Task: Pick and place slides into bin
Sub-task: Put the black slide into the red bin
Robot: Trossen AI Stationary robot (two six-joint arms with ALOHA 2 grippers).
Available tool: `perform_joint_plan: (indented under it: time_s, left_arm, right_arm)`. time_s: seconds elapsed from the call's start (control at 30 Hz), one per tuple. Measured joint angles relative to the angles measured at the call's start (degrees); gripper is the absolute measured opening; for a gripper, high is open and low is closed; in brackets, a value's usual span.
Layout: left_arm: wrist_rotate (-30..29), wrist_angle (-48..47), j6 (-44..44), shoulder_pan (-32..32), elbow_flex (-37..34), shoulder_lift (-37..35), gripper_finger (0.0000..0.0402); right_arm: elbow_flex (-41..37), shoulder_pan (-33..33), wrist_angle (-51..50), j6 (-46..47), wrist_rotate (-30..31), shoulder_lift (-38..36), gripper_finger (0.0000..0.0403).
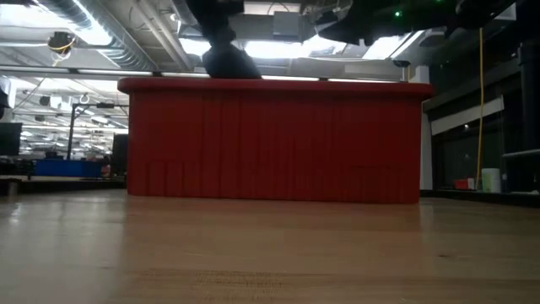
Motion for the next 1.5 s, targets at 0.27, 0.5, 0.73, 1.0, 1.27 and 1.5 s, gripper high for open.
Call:
perform_joint_plan:
  time_s: [0.27, 0.5, 0.73, 1.0, 1.27, 1.5]
  left_arm:
    - [-5.5, 11.5, 0.8, 1.5, -12.1, 0.1, 0.0003]
    - [-10.9, 17.6, 2.3, 2.3, -18.3, 0.1, 0.0003]
    - [-10.2, 19.5, 1.7, 4.2, -22.2, 0.1, 0.0003]
    - [-6.5, 26.2, 0.5, 7.1, -28.5, 0.4, 0.0003]
    - [-6.4, 32.3, 1.9, 7.6, -32.2, 1.3, 0.0003]
    - [-6.3, 33.5, 3.9, 8.0, -32.3, 5.6, 0.0003]
  right_arm:
    - [0.0, -2.1, -0.4, 1.3, 0.1, 0.0, 0.0021]
    - [0.0, -3.1, -0.4, 3.0, 0.0, 0.0, 0.0021]
    - [0.0, -3.2, -0.4, 4.3, 0.0, 0.0, 0.0021]
    - [0.0, -3.2, -0.5, 6.8, 0.1, 0.0, 0.0021]
    - [0.0, -3.2, -1.1, 7.3, 0.1, 0.0, 0.0021]
    - [0.0, -3.2, -1.3, 7.3, 0.1, 0.0, 0.0021]
